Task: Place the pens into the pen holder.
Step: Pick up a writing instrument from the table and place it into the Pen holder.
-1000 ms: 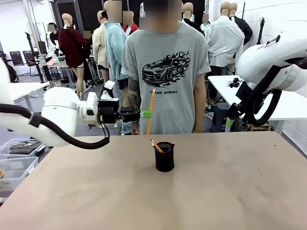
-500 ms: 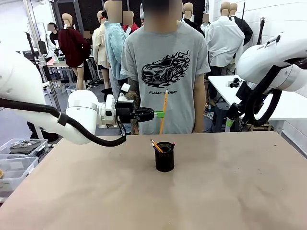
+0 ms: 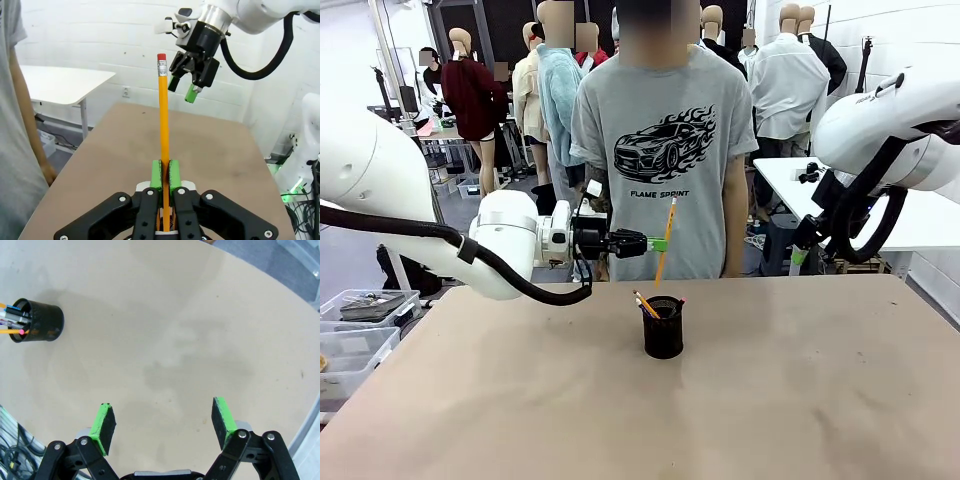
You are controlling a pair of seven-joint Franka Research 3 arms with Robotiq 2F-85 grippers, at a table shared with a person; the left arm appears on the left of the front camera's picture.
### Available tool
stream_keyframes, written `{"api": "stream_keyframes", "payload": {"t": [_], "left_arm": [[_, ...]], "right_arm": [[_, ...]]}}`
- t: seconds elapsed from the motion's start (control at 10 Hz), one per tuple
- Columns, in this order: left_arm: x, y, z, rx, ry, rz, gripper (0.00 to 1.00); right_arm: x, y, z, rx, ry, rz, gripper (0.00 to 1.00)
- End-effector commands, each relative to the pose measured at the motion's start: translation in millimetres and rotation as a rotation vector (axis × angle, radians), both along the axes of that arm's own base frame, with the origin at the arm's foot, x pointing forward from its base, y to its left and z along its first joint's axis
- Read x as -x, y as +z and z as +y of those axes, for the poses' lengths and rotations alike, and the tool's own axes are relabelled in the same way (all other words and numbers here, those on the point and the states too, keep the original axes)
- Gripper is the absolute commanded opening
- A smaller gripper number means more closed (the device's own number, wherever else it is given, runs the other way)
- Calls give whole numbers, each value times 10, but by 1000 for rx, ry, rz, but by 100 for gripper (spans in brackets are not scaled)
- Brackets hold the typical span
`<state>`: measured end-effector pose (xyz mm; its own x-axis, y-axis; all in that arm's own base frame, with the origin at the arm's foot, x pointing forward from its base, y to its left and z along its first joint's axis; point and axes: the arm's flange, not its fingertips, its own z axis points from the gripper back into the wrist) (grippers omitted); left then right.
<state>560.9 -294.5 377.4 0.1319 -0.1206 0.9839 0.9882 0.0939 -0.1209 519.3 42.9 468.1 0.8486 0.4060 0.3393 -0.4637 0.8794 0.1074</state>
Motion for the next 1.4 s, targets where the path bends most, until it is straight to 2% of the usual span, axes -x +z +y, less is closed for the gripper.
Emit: {"api": "stream_keyframes", "payload": {"t": [0.0,0.3,0.5,1.3], "left_arm": [[-78,-109,33,-7,-9,-5,0],[-164,-225,5,15,-56,-23,0],[-232,-319,-20,28,-107,10,0],[-344,-681,-107,-34,-259,62,0]], "right_arm": [[-2,-13,-16,6,9,-10,96],[-2,-13,-16,6,9,-10,96],[-2,-13,-16,6,9,-10,96],[-2,-13,-16,6,9,-10,96]]}}
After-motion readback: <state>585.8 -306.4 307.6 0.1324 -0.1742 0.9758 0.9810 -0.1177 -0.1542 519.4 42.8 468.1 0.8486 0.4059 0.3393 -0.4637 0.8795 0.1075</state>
